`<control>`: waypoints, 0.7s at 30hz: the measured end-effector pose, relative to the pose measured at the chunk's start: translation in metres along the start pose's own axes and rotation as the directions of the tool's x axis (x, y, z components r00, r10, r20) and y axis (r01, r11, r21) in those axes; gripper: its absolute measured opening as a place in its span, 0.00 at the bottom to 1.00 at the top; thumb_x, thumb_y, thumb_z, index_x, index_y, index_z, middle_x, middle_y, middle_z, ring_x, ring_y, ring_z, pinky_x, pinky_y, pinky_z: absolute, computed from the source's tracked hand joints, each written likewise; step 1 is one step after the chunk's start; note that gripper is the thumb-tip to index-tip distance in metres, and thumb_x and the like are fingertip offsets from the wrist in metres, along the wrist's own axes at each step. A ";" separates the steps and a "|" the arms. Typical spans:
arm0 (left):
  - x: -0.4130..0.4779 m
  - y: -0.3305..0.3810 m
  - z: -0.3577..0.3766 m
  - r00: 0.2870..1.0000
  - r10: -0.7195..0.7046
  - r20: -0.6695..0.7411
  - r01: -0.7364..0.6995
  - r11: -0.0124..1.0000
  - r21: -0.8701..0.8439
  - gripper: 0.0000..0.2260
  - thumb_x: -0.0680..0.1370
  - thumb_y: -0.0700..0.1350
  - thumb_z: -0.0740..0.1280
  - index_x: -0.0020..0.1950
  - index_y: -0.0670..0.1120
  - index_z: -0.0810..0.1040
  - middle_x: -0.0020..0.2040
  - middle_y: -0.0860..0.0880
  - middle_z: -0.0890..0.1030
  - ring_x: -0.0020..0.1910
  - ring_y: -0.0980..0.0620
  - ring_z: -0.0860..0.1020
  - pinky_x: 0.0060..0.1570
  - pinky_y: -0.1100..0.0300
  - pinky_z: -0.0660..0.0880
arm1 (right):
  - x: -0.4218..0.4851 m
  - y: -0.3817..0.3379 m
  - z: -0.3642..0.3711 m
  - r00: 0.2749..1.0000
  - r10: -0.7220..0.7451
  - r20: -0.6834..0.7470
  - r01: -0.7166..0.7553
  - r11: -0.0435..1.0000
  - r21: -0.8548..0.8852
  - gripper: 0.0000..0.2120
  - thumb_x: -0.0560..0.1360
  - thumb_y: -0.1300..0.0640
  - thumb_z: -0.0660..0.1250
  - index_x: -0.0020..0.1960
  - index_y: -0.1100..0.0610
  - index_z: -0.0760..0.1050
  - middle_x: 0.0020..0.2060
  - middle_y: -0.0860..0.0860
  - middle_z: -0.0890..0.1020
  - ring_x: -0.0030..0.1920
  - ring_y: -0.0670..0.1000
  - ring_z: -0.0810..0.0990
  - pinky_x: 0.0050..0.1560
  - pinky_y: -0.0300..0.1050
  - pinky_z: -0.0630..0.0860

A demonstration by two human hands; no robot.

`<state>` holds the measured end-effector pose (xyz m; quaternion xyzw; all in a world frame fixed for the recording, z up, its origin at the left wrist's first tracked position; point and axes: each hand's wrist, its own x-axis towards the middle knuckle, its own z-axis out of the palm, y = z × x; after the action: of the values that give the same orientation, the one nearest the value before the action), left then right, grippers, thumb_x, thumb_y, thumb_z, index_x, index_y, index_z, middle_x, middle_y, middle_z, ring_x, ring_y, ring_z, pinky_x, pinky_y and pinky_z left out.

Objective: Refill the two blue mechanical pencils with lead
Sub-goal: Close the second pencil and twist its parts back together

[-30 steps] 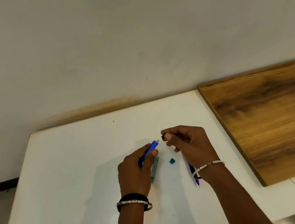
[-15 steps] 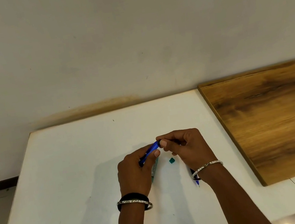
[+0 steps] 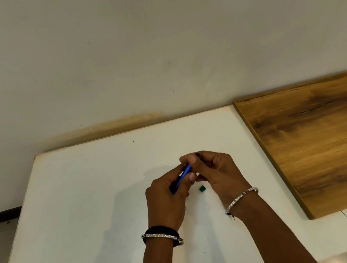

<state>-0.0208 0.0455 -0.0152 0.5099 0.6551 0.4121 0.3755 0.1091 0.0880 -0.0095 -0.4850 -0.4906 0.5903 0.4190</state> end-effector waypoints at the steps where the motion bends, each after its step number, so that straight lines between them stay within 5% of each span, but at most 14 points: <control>1: 0.000 0.001 -0.001 1.000 -0.017 0.022 0.018 0.999 -0.031 0.12 0.74 0.51 0.70 0.57 0.56 0.81 0.43 0.58 0.84 0.36 0.63 0.82 0.38 0.77 0.72 | 0.001 -0.001 -0.001 0.999 -0.006 -0.052 0.009 0.998 0.064 0.11 0.78 0.54 0.64 0.49 0.58 0.83 0.44 0.57 0.85 0.47 0.55 0.84 0.48 0.45 0.82; 3: 0.001 0.002 -0.004 0.997 -0.036 0.064 0.042 0.995 -0.086 0.10 0.74 0.52 0.69 0.54 0.57 0.82 0.42 0.57 0.85 0.35 0.61 0.83 0.37 0.76 0.73 | 0.004 -0.003 -0.006 0.989 0.038 -0.144 0.009 0.949 0.315 0.13 0.80 0.54 0.60 0.48 0.61 0.80 0.42 0.57 0.84 0.46 0.57 0.84 0.49 0.48 0.82; 8: -0.002 0.005 -0.008 0.940 -0.068 0.335 0.147 0.965 -0.217 0.10 0.75 0.53 0.67 0.55 0.56 0.82 0.45 0.54 0.87 0.42 0.55 0.85 0.32 0.68 0.74 | 0.004 -0.007 -0.018 0.985 0.133 -0.108 0.012 0.575 0.818 0.14 0.80 0.48 0.58 0.45 0.57 0.74 0.33 0.53 0.76 0.34 0.53 0.79 0.45 0.52 0.82; 11: -0.004 0.008 -0.008 0.866 -0.044 0.498 0.203 0.941 -0.270 0.15 0.75 0.53 0.65 0.60 0.53 0.80 0.50 0.52 0.86 0.48 0.52 0.85 0.36 0.66 0.75 | 0.004 -0.007 -0.020 0.990 0.133 -0.046 -0.015 0.427 0.904 0.19 0.80 0.42 0.55 0.41 0.55 0.72 0.29 0.50 0.67 0.27 0.47 0.66 0.33 0.43 0.73; 15: -0.005 0.010 -0.015 0.831 -0.049 0.555 0.271 0.906 -0.326 0.15 0.76 0.52 0.65 0.60 0.52 0.81 0.52 0.49 0.86 0.49 0.50 0.84 0.34 0.66 0.74 | 0.000 -0.006 -0.030 0.997 0.078 0.010 -0.038 0.370 0.928 0.25 0.79 0.39 0.50 0.33 0.56 0.66 0.25 0.47 0.58 0.25 0.46 0.54 0.26 0.39 0.57; 21: -0.004 0.008 -0.019 0.825 -0.063 0.561 0.311 0.880 -0.359 0.11 0.75 0.45 0.68 0.57 0.49 0.83 0.51 0.46 0.86 0.44 0.51 0.85 0.30 0.67 0.72 | -0.002 -0.007 -0.034 0.996 0.094 -0.012 -0.020 0.326 0.945 0.21 0.78 0.46 0.51 0.29 0.54 0.61 0.23 0.47 0.54 0.22 0.47 0.51 0.21 0.40 0.55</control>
<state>-0.0342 0.0394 -0.0003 0.4385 0.4634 0.3497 0.6861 0.1436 0.0929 -0.0034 -0.1878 -0.0265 0.7637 0.6171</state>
